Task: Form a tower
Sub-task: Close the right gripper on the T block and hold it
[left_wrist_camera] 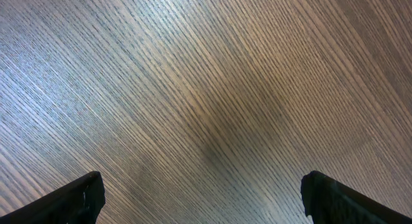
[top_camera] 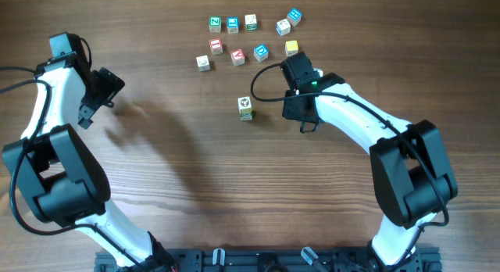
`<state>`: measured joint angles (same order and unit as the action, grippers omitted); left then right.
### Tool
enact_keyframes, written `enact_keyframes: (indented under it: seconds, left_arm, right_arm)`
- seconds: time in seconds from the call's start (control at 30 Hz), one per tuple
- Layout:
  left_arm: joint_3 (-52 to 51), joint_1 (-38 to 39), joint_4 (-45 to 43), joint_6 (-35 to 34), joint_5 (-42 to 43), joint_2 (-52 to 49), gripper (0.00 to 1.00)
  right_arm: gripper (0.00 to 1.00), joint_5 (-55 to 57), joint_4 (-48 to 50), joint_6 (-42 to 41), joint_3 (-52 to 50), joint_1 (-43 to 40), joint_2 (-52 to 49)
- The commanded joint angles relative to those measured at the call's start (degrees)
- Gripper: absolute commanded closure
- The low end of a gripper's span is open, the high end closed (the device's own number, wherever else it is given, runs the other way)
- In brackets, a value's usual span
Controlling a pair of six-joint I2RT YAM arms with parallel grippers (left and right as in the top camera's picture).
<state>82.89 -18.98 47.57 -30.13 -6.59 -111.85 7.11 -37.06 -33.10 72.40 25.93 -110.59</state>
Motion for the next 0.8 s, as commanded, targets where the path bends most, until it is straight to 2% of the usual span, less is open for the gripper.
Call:
enact_keyframes:
  seconds: [0.0,0.43,0.6,0.77]
  left_arm:
    - [0.59,-0.11,-0.15,-0.2,-0.55,1.16,0.0]
    - [0.59,-0.11,-0.15,-0.2,-0.55,1.16,0.0]
    - [0.59,-0.09,-0.15,-0.2,-0.55,1.16,0.0]
    - [0.59,-0.09,-0.15,-0.2,-0.55,1.16,0.0]
  right_arm:
    - [0.51,0.37,-0.07,0.11,-0.37,-0.09,-0.59]
    - [0.56,0.39,0.2,0.07,-0.44,-0.09,-0.59]
    - [0.46,0.37,-0.15,0.07,-0.52,-0.07,-0.59]
    - [0.45,0.39,-0.02,0.07,-0.52,-0.07,-0.59]
